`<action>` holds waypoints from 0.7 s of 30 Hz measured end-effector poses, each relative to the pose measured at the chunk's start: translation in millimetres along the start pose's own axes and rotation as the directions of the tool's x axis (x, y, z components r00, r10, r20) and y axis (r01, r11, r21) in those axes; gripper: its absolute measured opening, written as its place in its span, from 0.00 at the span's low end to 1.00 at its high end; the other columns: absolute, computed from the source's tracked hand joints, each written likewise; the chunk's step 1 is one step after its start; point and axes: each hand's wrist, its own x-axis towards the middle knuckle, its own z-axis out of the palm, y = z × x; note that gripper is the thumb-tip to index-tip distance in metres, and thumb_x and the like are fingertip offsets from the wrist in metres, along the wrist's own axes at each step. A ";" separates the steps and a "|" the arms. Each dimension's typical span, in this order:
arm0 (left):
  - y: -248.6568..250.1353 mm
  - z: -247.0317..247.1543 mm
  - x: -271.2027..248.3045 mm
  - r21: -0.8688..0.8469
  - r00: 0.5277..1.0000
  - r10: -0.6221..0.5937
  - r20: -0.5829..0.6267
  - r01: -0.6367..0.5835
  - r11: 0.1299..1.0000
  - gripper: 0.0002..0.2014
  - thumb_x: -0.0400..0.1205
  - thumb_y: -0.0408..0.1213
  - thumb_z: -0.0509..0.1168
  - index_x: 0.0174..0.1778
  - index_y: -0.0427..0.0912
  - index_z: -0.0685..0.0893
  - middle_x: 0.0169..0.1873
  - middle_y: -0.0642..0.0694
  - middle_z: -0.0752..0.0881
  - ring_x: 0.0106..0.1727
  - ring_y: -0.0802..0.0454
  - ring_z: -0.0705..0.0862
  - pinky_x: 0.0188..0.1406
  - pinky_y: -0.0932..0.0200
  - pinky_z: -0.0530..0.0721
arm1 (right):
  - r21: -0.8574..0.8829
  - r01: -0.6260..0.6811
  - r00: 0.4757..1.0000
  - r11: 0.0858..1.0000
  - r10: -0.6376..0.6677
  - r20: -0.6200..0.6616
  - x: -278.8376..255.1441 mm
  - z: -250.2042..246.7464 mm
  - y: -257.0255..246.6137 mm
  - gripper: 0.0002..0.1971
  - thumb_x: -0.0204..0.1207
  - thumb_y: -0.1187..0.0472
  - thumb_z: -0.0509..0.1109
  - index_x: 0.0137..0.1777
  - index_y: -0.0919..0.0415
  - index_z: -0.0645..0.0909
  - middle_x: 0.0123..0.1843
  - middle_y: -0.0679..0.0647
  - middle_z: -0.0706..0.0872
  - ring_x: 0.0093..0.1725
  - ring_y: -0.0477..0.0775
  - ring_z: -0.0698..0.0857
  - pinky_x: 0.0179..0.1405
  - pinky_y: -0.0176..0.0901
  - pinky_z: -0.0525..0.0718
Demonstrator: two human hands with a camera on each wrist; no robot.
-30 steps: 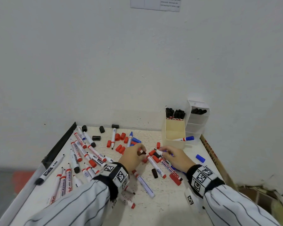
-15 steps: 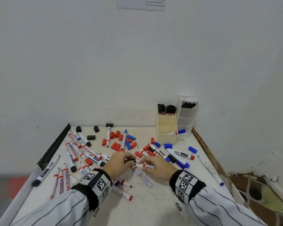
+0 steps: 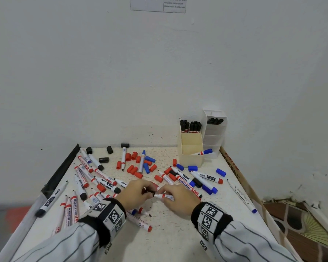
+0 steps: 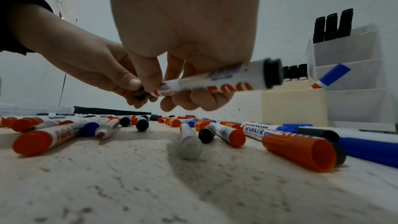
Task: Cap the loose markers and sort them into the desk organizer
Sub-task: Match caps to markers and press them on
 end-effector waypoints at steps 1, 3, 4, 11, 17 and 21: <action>0.6 0.4 -0.3 -0.010 1.000 0.021 0.020 -0.021 1.000 0.09 0.80 0.34 0.66 0.55 0.47 0.85 0.45 0.57 0.82 0.47 0.63 0.79 0.45 0.78 0.73 | 0.012 0.000 1.000 1.000 0.000 0.002 0.2 0.2 0.4 0.11 0.80 0.51 0.61 0.61 0.46 0.77 0.54 0.48 0.83 0.52 0.48 0.80 0.49 0.42 0.80; 2.2 0.4 -1.0 -0.039 0.999 0.019 0.040 -0.017 0.999 0.09 0.81 0.36 0.65 0.56 0.47 0.84 0.44 0.56 0.83 0.45 0.63 0.80 0.45 0.75 0.76 | 0.062 -0.013 1.000 0.998 0.012 0.014 1.1 1.0 1.0 0.10 0.79 0.50 0.63 0.59 0.46 0.77 0.48 0.45 0.82 0.47 0.45 0.80 0.44 0.38 0.78; 3.1 0.1 -1.4 -0.055 0.999 0.001 0.048 0.002 0.998 0.09 0.82 0.36 0.63 0.56 0.46 0.84 0.44 0.54 0.83 0.42 0.62 0.80 0.43 0.73 0.77 | 0.099 -0.016 1.000 0.995 0.014 0.021 1.7 1.9 1.0 0.10 0.78 0.50 0.64 0.58 0.47 0.77 0.45 0.43 0.81 0.44 0.43 0.80 0.41 0.36 0.77; 13.2 7.9 0.6 0.195 0.998 0.035 -0.050 -0.024 0.980 0.20 0.87 0.42 0.50 0.30 0.45 0.76 0.27 0.51 0.78 0.28 0.58 0.74 0.37 0.60 0.75 | -0.070 0.067 0.997 0.995 -0.068 -0.018 6.0 4.1 -3.1 0.15 0.80 0.45 0.60 0.61 0.49 0.79 0.55 0.50 0.86 0.54 0.50 0.82 0.54 0.48 0.80; 4.9 6.3 14.7 0.795 0.976 0.212 0.055 -0.171 0.582 0.32 0.36 0.36 0.85 0.36 0.28 0.90 0.13 0.45 0.75 0.10 0.53 0.72 0.12 0.70 0.57 | 0.122 0.147 0.989 0.982 -0.142 -0.048 5.3 -1.7 -3.0 0.13 0.82 0.53 0.62 0.55 0.59 0.83 0.34 0.37 0.77 0.34 0.33 0.74 0.37 0.28 0.68; 38.0 6.6 10.5 0.805 0.970 0.120 0.213 -0.244 0.540 0.19 0.75 0.34 0.69 0.59 0.26 0.81 0.38 0.36 0.86 0.35 0.45 0.86 0.27 0.59 0.68 | -0.127 0.218 0.957 0.968 -0.237 -0.166 1.1 -7.3 6.0 0.16 0.80 0.47 0.61 0.58 0.53 0.84 0.47 0.45 0.87 0.45 0.43 0.81 0.43 0.36 0.75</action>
